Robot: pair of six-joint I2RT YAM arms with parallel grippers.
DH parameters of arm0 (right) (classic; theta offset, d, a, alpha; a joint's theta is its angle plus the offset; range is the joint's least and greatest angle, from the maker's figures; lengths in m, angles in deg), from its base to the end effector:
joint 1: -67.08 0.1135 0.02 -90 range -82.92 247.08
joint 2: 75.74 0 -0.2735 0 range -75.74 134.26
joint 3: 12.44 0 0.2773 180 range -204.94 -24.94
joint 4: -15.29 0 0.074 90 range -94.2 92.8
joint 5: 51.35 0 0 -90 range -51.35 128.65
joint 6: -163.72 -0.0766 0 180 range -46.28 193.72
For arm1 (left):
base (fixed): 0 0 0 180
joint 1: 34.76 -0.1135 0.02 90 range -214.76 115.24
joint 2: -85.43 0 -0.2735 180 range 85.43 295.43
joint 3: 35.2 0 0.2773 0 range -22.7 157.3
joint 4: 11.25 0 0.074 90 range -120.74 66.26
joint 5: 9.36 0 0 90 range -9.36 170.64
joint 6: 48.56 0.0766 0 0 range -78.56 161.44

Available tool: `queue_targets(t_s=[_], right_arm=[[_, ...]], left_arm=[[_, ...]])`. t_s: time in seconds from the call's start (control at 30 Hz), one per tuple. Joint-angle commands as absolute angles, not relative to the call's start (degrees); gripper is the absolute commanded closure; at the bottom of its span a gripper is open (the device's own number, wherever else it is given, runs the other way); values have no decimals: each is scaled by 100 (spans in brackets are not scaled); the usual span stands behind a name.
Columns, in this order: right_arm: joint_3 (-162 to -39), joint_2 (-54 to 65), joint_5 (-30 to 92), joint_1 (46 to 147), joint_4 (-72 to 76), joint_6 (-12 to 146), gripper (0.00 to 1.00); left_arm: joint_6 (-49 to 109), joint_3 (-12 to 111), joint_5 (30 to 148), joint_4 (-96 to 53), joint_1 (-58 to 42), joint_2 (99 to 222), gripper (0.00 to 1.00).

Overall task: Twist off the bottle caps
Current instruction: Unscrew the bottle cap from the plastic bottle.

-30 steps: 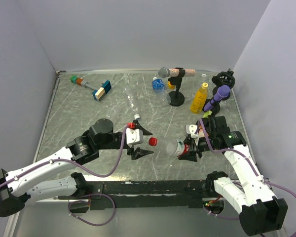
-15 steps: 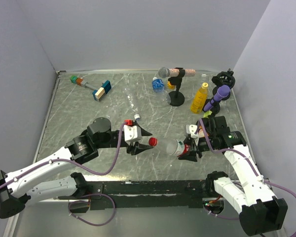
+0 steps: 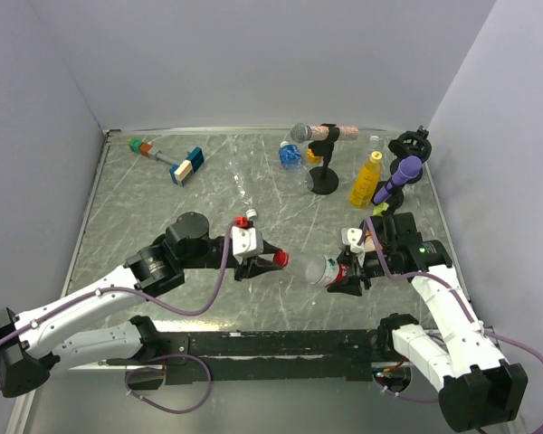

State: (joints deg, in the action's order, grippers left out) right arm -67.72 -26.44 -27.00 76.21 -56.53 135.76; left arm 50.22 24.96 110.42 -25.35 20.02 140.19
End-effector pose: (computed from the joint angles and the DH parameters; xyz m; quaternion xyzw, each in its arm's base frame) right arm 0.1475 0.0944 0.2534 -0.5704 0.6023 0.3962 0.3936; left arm 0.1287 -0.2483 0.3417 0.5285 0.5351 -0.4255 0.5033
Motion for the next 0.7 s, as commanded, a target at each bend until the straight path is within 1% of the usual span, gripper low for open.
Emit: queue_targets(t_s=[0.0, 0.07, 0.1, 0.4, 0.53, 0.6, 0.67], right_arm=[[-6783, -2678, -2920, 7614, -5653, 13735, 64], [-6774, -2678, -2903, 7605, -5635, 13727, 64], [-6774, -2687, -2903, 7605, -5627, 13718, 64], [-6774, -2678, -2850, 7605, -5574, 13647, 64], [-6774, -2661, -2833, 7605, -5565, 13639, 64], [-6765, -2643, -2832, 7605, -5548, 13630, 64], [-6774, -2635, -2832, 7613, -5565, 13630, 64]], left_arm=[[4804, 2784, 11324, -2365, 1956, 14036, 82], [4611, 2766, 11342, -2357, 1921, 14045, 96], [4462, 2775, 11333, -2348, 1912, 14045, 99], [1845, 3030, 10807, -2884, 1894, 14186, 99], [265, 2872, 10184, -2910, 1894, 13984, 99], [-772, 2959, 9604, -3278, 1894, 13992, 99], [-1486, 3160, 9549, -3664, 1894, 14167, 99]])
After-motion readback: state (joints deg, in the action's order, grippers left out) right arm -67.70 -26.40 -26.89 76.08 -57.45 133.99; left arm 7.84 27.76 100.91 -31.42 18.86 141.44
